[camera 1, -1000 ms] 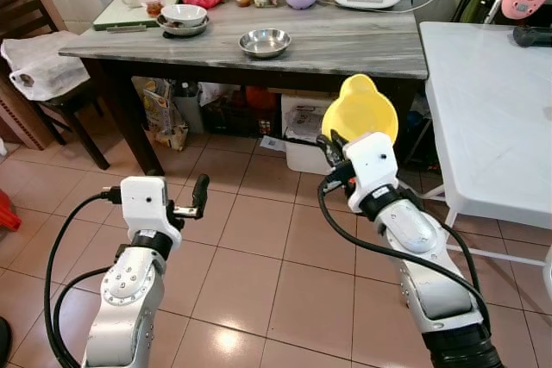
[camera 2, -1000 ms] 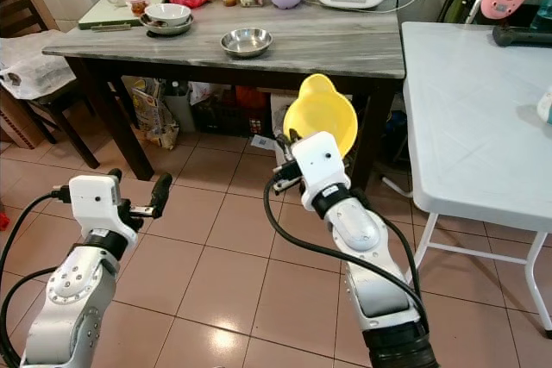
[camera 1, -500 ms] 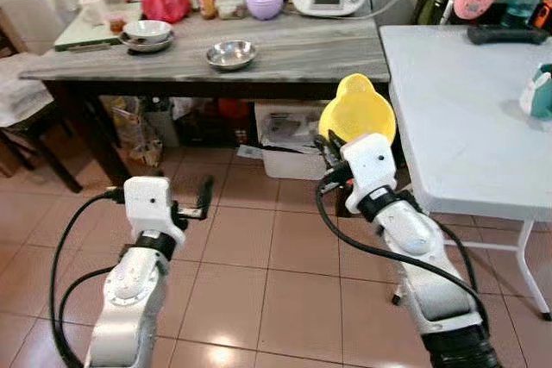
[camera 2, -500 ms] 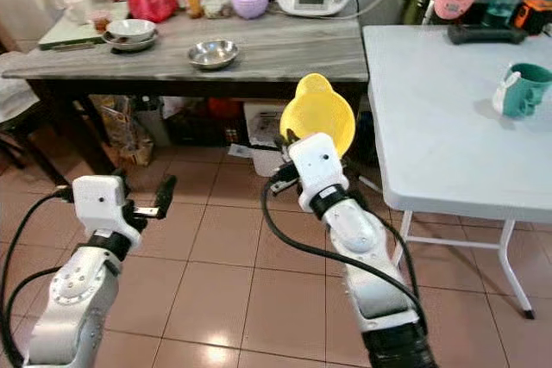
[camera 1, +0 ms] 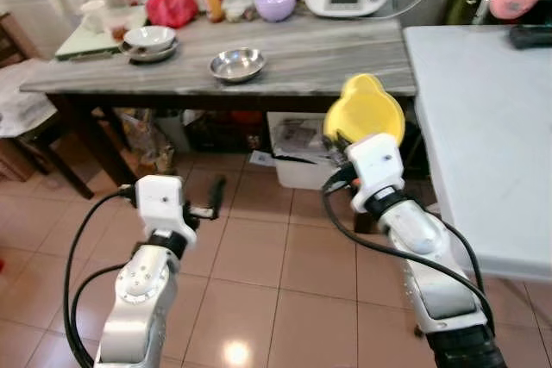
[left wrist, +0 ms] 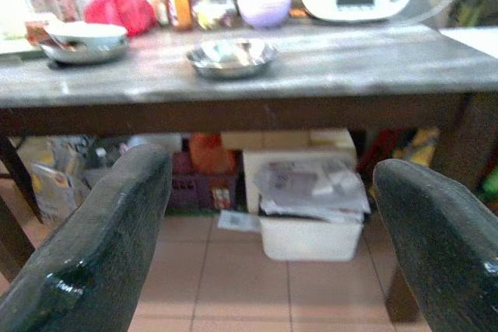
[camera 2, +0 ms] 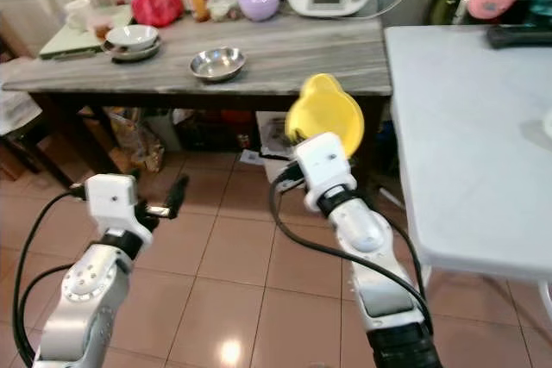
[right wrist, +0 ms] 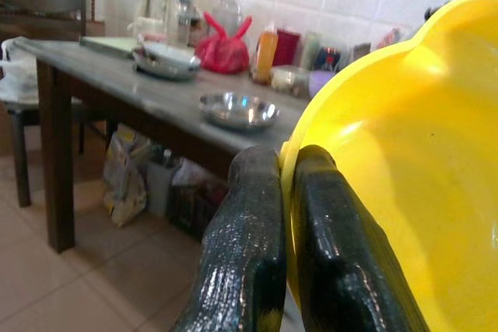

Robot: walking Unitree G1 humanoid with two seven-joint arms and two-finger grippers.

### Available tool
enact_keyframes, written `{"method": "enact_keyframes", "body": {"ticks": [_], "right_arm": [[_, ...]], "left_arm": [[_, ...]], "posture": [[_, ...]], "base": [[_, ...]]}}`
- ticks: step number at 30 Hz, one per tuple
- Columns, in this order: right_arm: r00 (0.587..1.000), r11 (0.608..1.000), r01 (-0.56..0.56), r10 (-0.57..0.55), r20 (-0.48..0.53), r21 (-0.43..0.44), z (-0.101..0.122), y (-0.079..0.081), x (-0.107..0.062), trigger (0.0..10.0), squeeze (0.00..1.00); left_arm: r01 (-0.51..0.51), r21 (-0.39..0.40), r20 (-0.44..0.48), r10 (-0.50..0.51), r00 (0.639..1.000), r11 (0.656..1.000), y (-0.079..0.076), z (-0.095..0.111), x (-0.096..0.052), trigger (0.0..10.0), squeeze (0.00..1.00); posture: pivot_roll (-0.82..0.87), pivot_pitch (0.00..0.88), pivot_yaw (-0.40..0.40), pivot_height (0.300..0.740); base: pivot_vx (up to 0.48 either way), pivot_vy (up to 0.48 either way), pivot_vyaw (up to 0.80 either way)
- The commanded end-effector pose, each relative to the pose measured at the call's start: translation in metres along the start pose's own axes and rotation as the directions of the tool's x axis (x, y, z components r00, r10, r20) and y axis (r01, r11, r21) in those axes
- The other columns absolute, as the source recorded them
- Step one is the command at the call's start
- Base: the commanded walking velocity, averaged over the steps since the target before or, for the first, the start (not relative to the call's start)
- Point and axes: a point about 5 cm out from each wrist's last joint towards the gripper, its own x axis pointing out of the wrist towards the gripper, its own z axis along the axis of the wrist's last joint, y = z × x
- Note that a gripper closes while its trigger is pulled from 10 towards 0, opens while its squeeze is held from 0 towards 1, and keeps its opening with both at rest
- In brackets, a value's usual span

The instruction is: Setting the table

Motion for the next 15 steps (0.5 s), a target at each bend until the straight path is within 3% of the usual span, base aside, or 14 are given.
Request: {"method": "enact_keyframes", "body": {"ticks": [1,15], "right_arm": [[0.999,1.0,-0.022,0.022,0.042,0.006,0.0091,0.0077,0.0045,10.0,0.0],[0.999,1.0,-0.019,0.019,0.041,0.008,0.008,0.0085,0.0043,10.0,0.0]], "left_arm": [[-0.019,0.023,0.007,0.019,1.0,1.0,0.0093,0.0029,-0.0014,10.0,0.0],[-0.007,0.014,-0.014,0.007,1.0,1.0,0.0073,0.0002,-0.0014,10.0,0.0]], "posture": [[-0.09,0.035,0.097,0.74],[-0.08,0.036,0.1,0.74]], "base": [[0.465,0.0,0.0],[0.448,0.0,0.0]]}}
